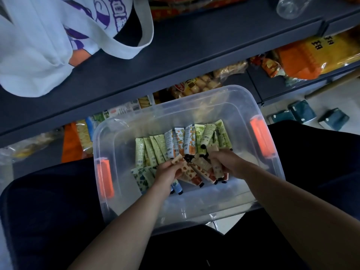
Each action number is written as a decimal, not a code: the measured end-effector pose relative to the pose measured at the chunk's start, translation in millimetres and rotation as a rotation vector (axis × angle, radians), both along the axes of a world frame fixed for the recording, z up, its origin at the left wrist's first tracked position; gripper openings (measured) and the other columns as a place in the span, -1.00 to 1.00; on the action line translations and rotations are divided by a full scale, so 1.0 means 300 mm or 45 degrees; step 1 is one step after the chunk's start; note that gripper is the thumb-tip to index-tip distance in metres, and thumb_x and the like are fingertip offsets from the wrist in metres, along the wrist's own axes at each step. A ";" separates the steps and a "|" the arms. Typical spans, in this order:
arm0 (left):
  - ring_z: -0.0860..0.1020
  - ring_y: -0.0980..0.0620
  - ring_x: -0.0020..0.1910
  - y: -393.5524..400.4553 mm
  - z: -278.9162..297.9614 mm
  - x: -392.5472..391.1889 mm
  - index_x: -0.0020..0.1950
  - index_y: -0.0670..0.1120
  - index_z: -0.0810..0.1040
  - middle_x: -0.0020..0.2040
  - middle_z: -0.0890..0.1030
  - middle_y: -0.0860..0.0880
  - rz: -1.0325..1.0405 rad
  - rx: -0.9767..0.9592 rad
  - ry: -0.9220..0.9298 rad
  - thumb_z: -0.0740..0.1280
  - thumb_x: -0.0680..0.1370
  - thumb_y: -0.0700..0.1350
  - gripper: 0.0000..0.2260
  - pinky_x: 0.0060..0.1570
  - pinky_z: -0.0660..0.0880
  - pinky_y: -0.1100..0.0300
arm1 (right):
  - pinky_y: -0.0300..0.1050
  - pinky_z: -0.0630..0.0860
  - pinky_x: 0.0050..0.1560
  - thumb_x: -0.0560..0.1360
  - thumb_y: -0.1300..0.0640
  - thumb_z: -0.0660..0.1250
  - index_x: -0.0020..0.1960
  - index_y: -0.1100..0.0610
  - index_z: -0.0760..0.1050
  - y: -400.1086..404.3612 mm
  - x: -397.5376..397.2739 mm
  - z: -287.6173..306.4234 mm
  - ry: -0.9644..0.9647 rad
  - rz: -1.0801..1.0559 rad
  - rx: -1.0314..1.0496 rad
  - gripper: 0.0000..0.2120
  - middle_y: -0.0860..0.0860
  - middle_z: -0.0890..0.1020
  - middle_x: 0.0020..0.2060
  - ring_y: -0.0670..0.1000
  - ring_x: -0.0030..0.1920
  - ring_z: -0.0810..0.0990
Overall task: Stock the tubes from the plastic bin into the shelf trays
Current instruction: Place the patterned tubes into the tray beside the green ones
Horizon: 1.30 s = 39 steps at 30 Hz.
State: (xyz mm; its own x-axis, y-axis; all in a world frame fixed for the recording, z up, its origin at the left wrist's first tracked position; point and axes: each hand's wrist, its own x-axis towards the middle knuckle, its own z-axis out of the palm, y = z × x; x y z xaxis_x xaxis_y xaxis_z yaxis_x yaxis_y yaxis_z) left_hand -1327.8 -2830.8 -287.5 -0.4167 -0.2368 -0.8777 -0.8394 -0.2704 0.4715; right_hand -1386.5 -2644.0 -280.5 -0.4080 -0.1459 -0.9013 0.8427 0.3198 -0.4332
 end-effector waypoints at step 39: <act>0.64 0.08 -0.15 -0.156 1.046 -0.267 -0.07 -0.07 0.58 -0.14 0.67 -0.03 -0.546 -0.241 1.147 0.41 0.42 -0.37 -0.77 -0.10 0.55 0.23 | -0.23 0.58 -0.11 0.37 0.21 0.49 -0.16 0.16 0.66 -0.045 -0.205 1.125 1.422 0.255 -0.124 -0.94 0.02 0.70 -0.24 -0.05 -0.20 0.66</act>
State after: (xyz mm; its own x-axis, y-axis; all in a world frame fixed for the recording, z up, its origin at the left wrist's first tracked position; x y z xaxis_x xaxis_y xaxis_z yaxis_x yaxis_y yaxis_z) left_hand -1408.1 -2877.6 26.2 -0.9873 -0.0144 -0.1583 -0.1589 0.1151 0.9806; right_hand -1448.1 -2657.5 57.1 -0.9369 -0.3484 -0.0296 -0.0928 0.3293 -0.9396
